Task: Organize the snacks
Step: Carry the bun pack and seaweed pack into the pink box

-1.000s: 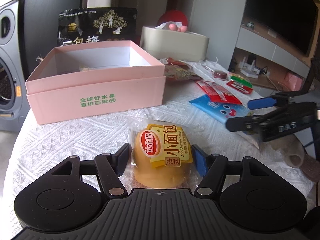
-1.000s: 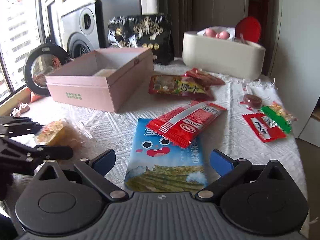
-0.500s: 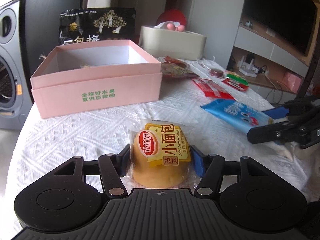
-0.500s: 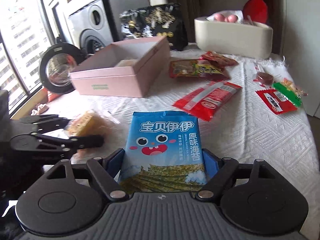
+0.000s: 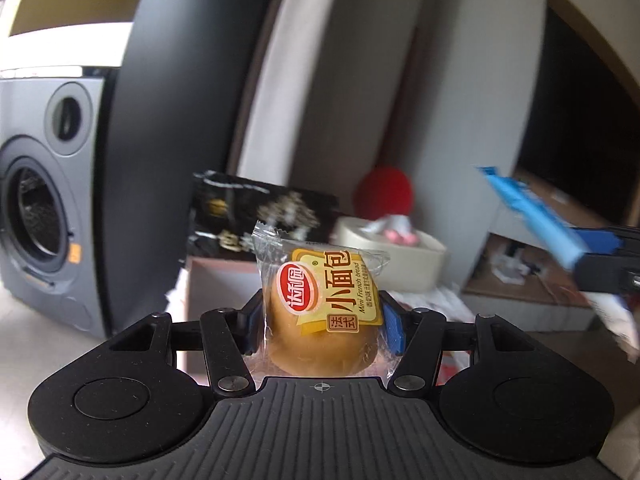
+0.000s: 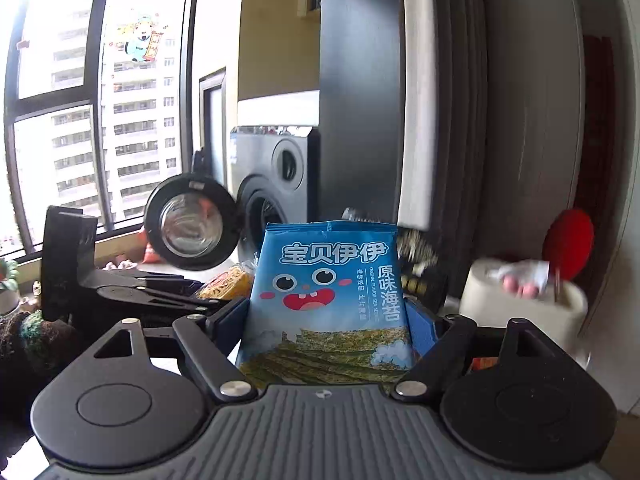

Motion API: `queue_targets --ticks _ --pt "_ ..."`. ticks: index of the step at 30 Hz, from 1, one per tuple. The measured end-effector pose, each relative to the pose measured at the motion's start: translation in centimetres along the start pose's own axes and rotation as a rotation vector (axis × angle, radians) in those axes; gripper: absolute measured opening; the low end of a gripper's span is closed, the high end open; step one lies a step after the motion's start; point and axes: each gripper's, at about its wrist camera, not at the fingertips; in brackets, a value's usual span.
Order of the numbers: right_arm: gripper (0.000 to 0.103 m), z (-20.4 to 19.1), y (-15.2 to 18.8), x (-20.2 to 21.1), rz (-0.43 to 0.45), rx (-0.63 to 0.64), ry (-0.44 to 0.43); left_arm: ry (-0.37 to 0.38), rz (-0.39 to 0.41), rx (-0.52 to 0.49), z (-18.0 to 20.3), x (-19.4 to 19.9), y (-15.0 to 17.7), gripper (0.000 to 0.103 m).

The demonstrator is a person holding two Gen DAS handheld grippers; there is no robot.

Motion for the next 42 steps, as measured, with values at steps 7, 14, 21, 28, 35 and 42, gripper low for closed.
queue_targets --ticks 7,14,21,28,35,42 --pt "0.082 1.8 -1.3 -10.6 -0.088 -0.041 0.056 -0.050 -0.287 0.061 -4.7 -12.8 0.6 0.062" --pt "0.082 6.1 3.6 -22.3 -0.273 -0.282 0.082 -0.109 -0.214 -0.202 -3.3 -12.0 2.4 0.061" --pt "0.085 6.5 6.2 -28.9 -0.401 -0.330 0.067 -0.049 -0.226 -0.176 -3.6 -11.6 1.8 0.061" --pt "0.087 7.6 6.3 -27.4 -0.370 -0.369 0.020 -0.062 -0.126 -0.116 -2.1 -9.1 1.3 0.061" --pt "0.094 9.8 6.6 -25.7 -0.412 -0.631 -0.136 -0.142 -0.110 -0.088 -0.9 -8.0 1.3 0.061" --pt "0.094 10.8 5.8 -22.6 -0.345 -0.539 0.003 -0.136 -0.126 -0.098 -0.2 -5.5 2.0 0.061"
Point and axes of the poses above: each gripper's, at about its wrist camera, not at the fingertips, and x roughly against the way its jaws point, z to its right, y to its underside, and after that the axes turned 8 degrees about z, right-handed
